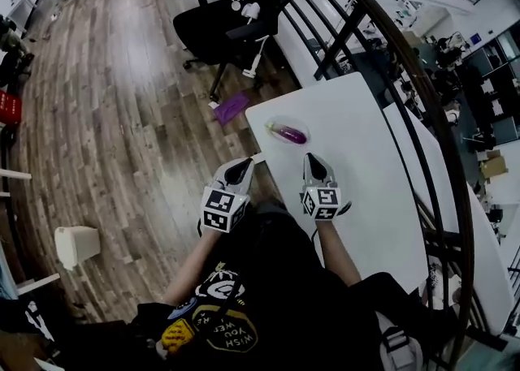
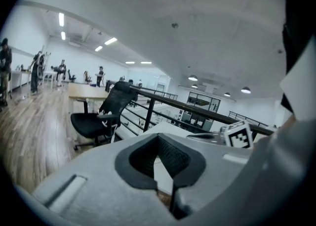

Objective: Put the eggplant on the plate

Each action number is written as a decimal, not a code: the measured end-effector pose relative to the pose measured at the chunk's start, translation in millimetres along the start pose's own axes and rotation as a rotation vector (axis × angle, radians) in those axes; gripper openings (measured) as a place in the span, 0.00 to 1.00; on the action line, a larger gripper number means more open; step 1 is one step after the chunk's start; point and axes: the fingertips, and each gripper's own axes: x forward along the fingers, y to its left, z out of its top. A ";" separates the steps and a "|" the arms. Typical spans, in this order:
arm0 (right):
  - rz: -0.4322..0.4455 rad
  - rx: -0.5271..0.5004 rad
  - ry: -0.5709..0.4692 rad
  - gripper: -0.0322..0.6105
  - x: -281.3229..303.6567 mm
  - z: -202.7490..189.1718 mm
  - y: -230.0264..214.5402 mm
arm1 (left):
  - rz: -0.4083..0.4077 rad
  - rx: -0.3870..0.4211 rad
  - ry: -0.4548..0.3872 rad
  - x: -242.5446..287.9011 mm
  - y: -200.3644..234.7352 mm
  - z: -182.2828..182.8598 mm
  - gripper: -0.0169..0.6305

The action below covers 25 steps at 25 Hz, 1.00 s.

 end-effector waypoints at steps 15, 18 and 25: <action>0.053 0.190 -0.181 0.05 -152.4 54.4 7.2 | -0.010 0.064 -0.123 -8.6 -116.1 21.3 0.03; 0.086 0.176 -0.148 0.05 -172.0 35.9 18.9 | -0.011 0.090 -0.117 -21.5 -141.4 7.1 0.03; 0.119 0.143 -0.131 0.05 -205.5 17.0 25.4 | 0.039 0.053 -0.117 -54.2 -165.1 -15.7 0.03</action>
